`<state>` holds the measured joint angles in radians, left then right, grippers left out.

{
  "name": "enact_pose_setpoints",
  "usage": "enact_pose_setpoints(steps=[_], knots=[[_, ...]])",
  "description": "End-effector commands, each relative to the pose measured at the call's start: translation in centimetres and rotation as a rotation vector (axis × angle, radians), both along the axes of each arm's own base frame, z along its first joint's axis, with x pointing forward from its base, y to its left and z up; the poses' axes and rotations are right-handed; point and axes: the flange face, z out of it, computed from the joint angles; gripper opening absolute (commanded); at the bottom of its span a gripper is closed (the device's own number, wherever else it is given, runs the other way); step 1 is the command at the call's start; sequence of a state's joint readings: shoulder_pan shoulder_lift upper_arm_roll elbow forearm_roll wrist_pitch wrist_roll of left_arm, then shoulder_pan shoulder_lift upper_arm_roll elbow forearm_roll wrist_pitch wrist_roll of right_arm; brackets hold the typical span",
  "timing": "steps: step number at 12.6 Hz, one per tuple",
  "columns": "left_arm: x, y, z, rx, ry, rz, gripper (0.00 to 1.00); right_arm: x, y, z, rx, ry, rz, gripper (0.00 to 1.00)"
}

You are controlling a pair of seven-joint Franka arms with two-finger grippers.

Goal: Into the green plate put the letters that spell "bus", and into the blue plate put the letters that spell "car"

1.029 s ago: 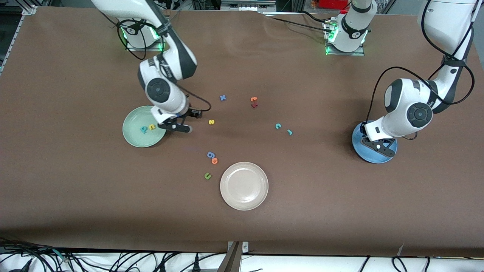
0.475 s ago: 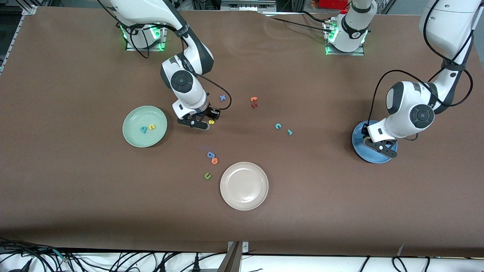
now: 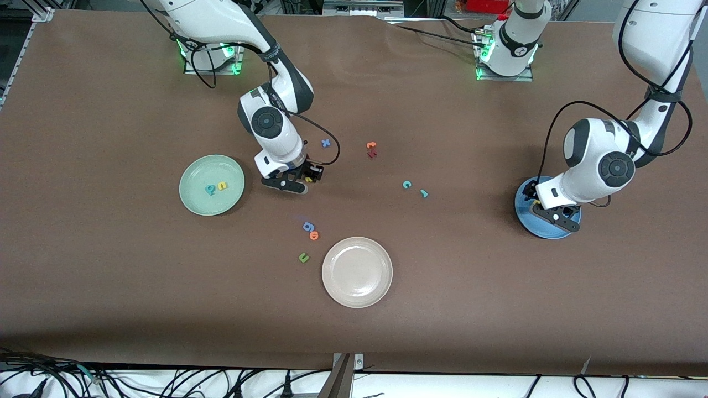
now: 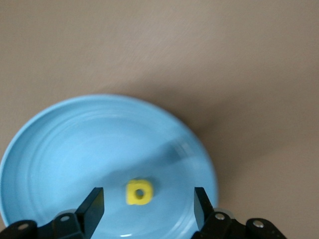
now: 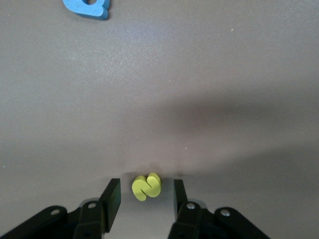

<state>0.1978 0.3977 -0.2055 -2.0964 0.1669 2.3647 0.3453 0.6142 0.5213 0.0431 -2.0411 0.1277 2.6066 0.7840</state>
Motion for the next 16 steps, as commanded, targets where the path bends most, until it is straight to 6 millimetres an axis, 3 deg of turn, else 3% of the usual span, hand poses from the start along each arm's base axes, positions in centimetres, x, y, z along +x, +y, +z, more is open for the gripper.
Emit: enact_pose_setpoints(steps=[1,4,6,9,10,14,16], knots=[[-0.1,-6.7,4.0,0.005,0.012,0.086,0.79,-0.1,0.4,-1.1,-0.002,-0.022,0.008,0.50],[-1.4,-14.0,4.6,0.000,0.011,0.260,0.79,-0.1,0.3,-1.2,-0.003,-0.023,0.012,0.45],[-2.3,-18.2,4.5,0.007,0.015,0.423,0.78,-0.2,0.4,-1.6,-0.008,-0.018,0.019,0.31],[-3.3,-22.1,3.4,0.029,0.023,0.573,0.79,-0.2,0.2,-1.7,-0.011,-0.013,0.026,0.13],[-3.5,-22.9,3.1,0.035,0.023,0.622,0.79,0.0,0.1,-1.4,-0.010,-0.020,0.043,0.12],[-3.2,-25.8,1.7,0.058,0.048,0.933,0.78,4.1,-2.9,4.0,-0.075,0.039,0.154,0.12],[-3.0,-27.0,1.1,0.062,0.042,1.082,0.78,6.0,-6.7,6.9,-0.108,0.082,0.253,0.12]])
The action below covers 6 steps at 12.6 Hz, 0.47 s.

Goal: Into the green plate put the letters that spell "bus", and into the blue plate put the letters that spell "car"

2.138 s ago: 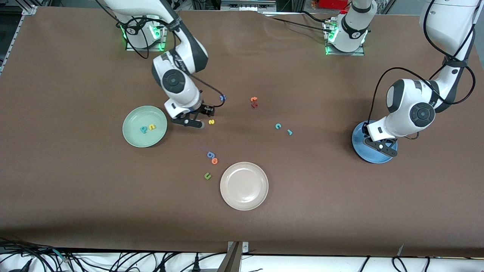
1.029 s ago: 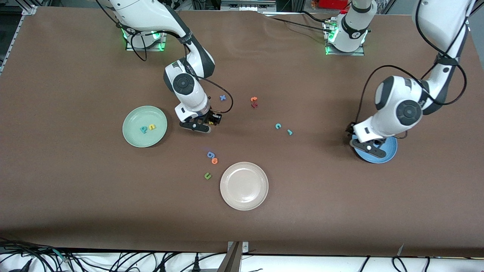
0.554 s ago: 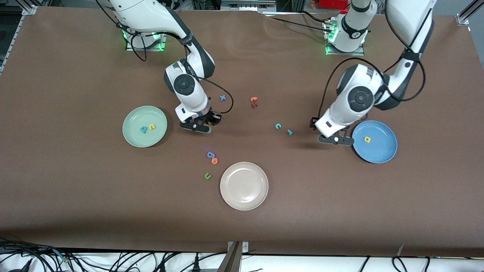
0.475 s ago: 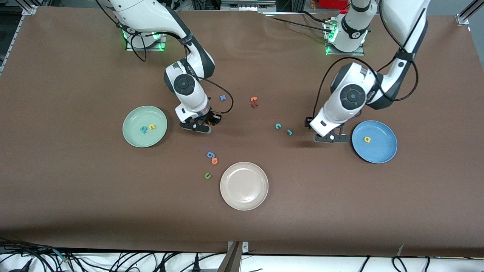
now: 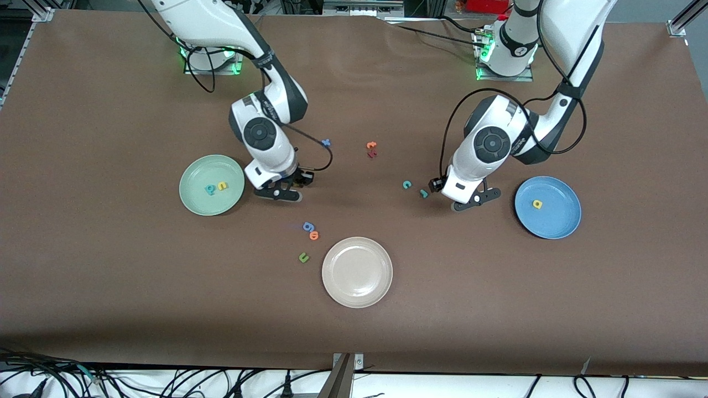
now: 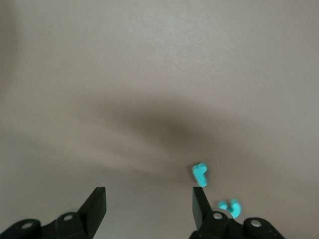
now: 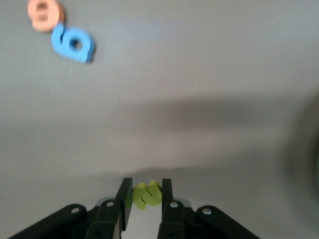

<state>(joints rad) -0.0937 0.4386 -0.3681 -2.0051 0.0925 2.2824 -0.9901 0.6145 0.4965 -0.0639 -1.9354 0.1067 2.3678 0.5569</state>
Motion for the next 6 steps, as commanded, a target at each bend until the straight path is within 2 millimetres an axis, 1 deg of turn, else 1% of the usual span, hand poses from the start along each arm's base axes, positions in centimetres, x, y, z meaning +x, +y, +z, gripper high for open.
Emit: enact_pose_setpoints(steps=[1,3,4,5,6], knots=[[0.9,-2.3,-0.8,-0.029,-0.024,0.176,0.78,1.9,-5.5,4.6,-0.040,0.069,0.142,0.12],[0.7,-3.7,-1.8,-0.042,-0.056,0.250,0.79,3.2,-12.1,5.3,-0.060,0.149,0.234,0.12],[0.3,-4.5,-2.3,-0.047,-0.063,0.259,0.79,3.5,-14.5,5.1,-0.060,0.164,0.271,0.12],[0.1,-5.0,-2.4,-0.048,-0.067,0.265,0.79,3.7,-17.4,4.5,-0.059,0.175,0.285,0.12],[-0.1,-5.2,-2.7,-0.045,-0.062,0.266,0.79,3.1,-19.4,3.2,-0.055,0.202,0.294,0.12]])
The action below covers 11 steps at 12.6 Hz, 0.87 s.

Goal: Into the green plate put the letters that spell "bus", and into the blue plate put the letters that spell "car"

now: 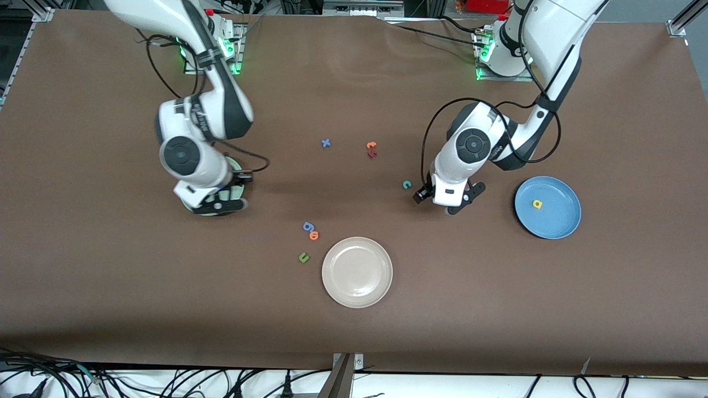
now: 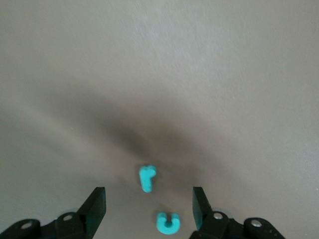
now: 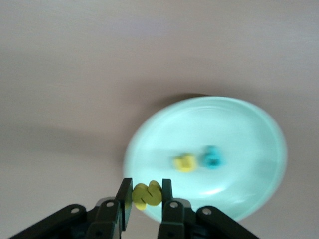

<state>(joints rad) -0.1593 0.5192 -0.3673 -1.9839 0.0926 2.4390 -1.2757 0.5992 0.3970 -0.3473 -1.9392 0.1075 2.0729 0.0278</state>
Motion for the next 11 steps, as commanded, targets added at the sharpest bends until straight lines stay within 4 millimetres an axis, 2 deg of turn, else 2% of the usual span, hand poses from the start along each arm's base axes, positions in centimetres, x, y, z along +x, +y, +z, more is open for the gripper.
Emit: enact_pose_setpoints(steps=[1,2,4,6,7,9,11], knots=[[0.3,-0.8,-0.5,-0.001,0.000,0.030,0.78,-2.1,-4.5,-3.2,0.009,0.058,0.031,0.13],[0.2,-0.7,-0.9,0.001,0.009,0.037,0.75,-2.7,-5.9,-4.3,0.012,0.056,0.029,0.24],[-0.2,-1.1,-1.7,0.037,-0.002,0.027,0.75,-2.6,-6.6,-4.5,0.009,0.060,0.010,1.00],[-0.7,-1.3,-3.0,0.122,-0.045,0.031,0.75,-2.2,-6.0,-3.3,0.016,0.063,0.014,1.00],[-1.2,-1.8,-3.7,0.156,-0.066,0.024,0.75,-1.3,-5.5,-2.1,0.023,0.048,0.022,1.00],[-1.4,-2.0,-4.0,0.173,-0.079,0.039,0.74,0.7,-4.2,1.8,0.029,0.065,0.027,1.00],[-0.5,-1.9,-3.3,0.163,-0.090,0.048,0.72,2.8,-2.7,7.2,0.018,0.067,-0.057,1.00]])
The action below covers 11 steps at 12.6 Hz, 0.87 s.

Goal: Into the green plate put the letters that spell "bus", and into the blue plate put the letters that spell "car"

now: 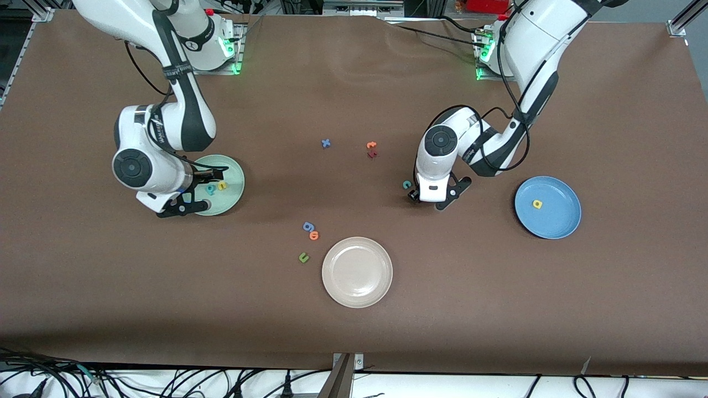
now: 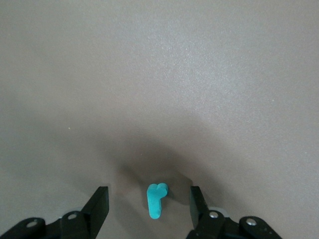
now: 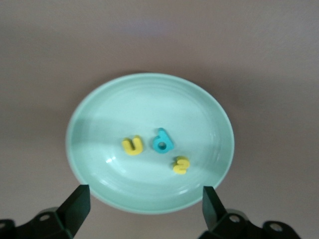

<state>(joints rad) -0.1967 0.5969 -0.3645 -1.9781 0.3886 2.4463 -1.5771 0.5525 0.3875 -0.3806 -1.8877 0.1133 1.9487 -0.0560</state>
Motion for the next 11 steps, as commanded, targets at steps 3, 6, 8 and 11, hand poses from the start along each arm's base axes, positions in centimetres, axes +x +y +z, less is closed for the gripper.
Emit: enact_pose_setpoints(steps=[3,6,8,11], knots=[[1.3,-0.3,0.7,-0.003,-0.031,0.022,0.69,2.8,1.6,13.0,0.003,0.022,-0.095,1.00],[1.0,-0.2,-0.4,0.003,-0.012,0.016,0.68,1.1,0.1,20.5,0.061,-0.050,-0.077,1.00],[1.0,-0.2,-0.6,0.002,-0.010,0.016,0.68,-0.3,-0.6,24.5,0.096,-0.095,-0.070,1.00],[0.8,-0.2,-1.1,0.004,-0.001,0.016,0.67,-2.6,-2.7,28.6,0.067,-0.184,-0.058,1.00]])
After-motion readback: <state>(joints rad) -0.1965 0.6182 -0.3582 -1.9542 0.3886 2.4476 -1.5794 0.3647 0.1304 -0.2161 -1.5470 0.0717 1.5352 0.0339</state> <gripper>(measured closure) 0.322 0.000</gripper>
